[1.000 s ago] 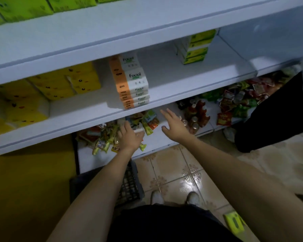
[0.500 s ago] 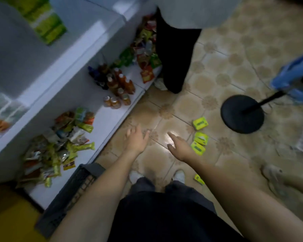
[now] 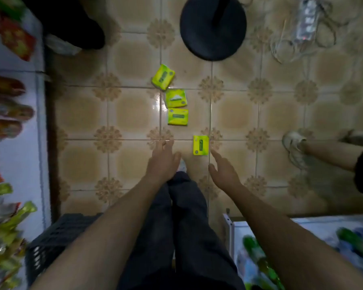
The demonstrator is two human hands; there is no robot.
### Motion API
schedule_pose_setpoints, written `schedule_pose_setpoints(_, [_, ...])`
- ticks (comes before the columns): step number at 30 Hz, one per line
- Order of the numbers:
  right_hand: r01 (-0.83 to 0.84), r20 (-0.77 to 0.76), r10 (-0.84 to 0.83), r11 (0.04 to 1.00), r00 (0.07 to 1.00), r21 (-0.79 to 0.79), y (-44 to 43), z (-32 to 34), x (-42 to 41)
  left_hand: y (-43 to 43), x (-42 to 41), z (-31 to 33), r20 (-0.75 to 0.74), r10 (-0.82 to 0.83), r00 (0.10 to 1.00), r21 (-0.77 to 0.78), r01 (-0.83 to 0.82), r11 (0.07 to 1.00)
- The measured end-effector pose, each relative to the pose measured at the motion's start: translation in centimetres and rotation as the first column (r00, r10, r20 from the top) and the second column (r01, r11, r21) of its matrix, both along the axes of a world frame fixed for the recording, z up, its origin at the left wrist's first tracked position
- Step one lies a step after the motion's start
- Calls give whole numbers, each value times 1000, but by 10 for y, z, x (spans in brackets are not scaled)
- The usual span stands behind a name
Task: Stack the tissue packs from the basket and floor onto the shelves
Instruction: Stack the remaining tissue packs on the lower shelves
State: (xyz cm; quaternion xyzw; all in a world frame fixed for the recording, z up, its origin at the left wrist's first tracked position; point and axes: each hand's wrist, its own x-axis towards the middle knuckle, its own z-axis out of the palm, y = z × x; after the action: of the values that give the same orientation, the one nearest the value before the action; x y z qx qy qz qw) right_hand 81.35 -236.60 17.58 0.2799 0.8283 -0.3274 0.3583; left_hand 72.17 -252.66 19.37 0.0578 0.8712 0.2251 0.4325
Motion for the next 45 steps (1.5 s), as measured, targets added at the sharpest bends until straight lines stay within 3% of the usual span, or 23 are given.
schedule_pose_setpoints(7, [310,88,-308,951,947,-15,28,-181,21,39,4,-203,73,-240,968,9,240,971])
schedule_pose_setpoints(15, [525,124,-516,849,848,-56,20,-398,52,96,12,-445,38,-467,883,112,461,880])
schedule_pose_setpoints(19, [712,91,-707,694,702,-106,9,-444,48,115,18,-501,28,-559,829,63,556,829])
schedule_pose_setpoints(22, [774,32,-776,624,630,-107,6,-448,40,116,20,-507,76,-487,870,93,480,872])
schedule_pose_setpoints(26, [725,-67,-730,684,681,-80,9,-415,33,102,13,-470,197,-177,964,162,146,976])
schedule_pose_setpoints(31, [639,-48,-645,763,763,-102,3,-311,-1,65,-6,-368,276,84,958,168,-134,977])
schedule_pose_setpoints(36, [504,-4,-513,845,858,-182,-16,-159,-46,23,-33,-206,239,108,965,175,-152,973])
schedule_pose_setpoints(40, [445,-42,-468,861,883,-248,-36,-28,-77,-8,-55,-67,241,248,938,234,-304,923])
schedule_pose_setpoints(45, [249,-225,-314,929,922,-276,-56,103,-110,-44,-72,65,190,470,862,310,-507,804])
